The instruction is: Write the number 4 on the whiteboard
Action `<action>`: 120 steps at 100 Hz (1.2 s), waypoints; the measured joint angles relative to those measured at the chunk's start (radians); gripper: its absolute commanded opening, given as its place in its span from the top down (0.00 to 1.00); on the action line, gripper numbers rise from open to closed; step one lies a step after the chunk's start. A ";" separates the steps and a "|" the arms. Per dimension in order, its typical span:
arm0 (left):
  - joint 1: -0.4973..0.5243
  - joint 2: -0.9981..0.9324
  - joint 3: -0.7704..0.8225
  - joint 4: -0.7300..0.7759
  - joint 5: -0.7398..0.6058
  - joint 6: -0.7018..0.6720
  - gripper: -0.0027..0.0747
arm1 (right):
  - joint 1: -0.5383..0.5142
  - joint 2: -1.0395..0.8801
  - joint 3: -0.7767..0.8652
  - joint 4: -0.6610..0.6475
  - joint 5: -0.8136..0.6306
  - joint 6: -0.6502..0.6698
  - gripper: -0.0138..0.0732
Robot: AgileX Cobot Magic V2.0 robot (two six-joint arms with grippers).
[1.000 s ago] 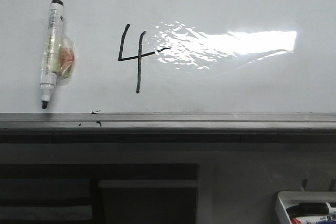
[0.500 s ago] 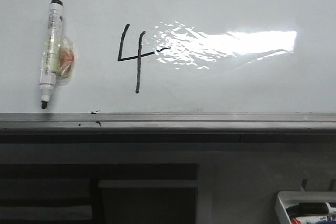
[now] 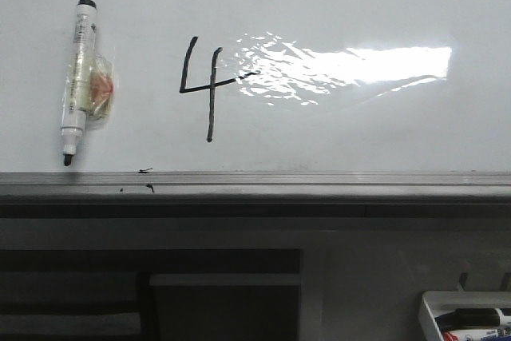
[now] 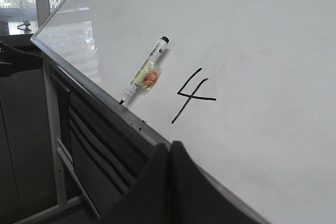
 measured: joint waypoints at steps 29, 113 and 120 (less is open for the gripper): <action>0.000 0.000 0.000 0.000 0.000 0.000 0.99 | 0.000 0.000 0.000 0.000 0.000 0.000 0.91; 0.000 0.000 0.000 0.000 0.000 0.000 0.99 | -0.767 -0.035 0.050 -0.010 0.010 0.139 0.91; 0.000 0.000 0.000 0.000 0.000 0.000 0.99 | -0.800 -0.080 0.089 -0.010 0.010 0.146 0.91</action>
